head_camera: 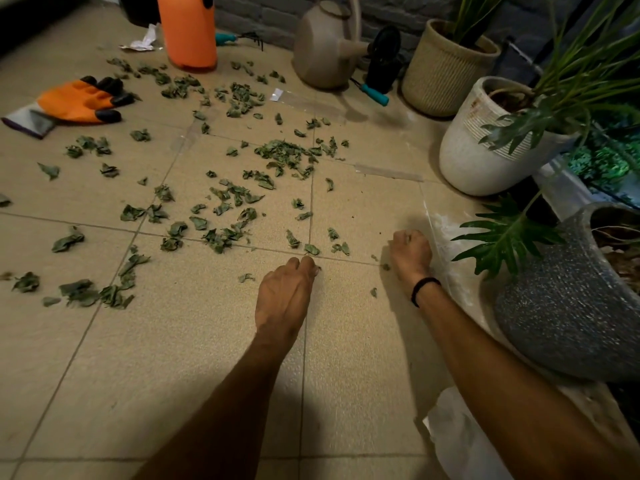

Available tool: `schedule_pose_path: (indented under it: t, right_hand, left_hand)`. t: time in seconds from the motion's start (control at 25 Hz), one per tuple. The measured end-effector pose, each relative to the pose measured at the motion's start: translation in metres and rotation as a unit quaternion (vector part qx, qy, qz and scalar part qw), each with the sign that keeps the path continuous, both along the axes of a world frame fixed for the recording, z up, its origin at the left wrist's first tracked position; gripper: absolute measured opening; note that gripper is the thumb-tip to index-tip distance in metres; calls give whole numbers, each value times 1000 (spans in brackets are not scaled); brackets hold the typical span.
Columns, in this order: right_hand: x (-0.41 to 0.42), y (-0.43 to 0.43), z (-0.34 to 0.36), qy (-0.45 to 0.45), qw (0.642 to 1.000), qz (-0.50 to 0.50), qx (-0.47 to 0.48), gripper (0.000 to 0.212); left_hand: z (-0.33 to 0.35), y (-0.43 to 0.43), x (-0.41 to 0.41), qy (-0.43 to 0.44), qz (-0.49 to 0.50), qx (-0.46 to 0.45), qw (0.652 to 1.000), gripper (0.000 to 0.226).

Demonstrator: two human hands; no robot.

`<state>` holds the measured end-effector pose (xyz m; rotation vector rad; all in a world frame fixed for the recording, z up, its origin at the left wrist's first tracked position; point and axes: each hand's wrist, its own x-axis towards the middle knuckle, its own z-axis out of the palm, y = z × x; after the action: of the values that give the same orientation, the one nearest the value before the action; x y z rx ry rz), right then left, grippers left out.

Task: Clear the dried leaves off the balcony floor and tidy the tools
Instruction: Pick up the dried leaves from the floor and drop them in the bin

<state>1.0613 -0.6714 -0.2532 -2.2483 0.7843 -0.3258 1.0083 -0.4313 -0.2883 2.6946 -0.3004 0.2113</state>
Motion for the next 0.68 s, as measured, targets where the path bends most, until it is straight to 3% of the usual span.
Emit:
schedule_pose_path:
  t: [0.12,0.24,0.4,0.52,0.6,0.68]
  right_hand:
    - [-30,-12,-12,41,990,82,-103,27]
    - [-40,10,-15,34,975,173,-134,38]
    - [-40,33,-16,24,957,189,-220,22]
    - [-27,27,3,45,993,80,-78,19]
    - [-21,19,10,72,997,-16,27,26]
    - [-29,22,14,98,993,-42,58,23]
  left_hand:
    - [-1,-2,1,-15,13,-2,1000,11]
    - [-3,-1,1,-11,17,-20,1000,10]
    - [-2,-1,0,-24,1,-33,999,27]
    - [-1,1,1,-24,-24,1,999,30]
    - [-1,2,0,-20,-21,24,999,21]
    - [-2,1,-1,-18,-11,25,999,14]
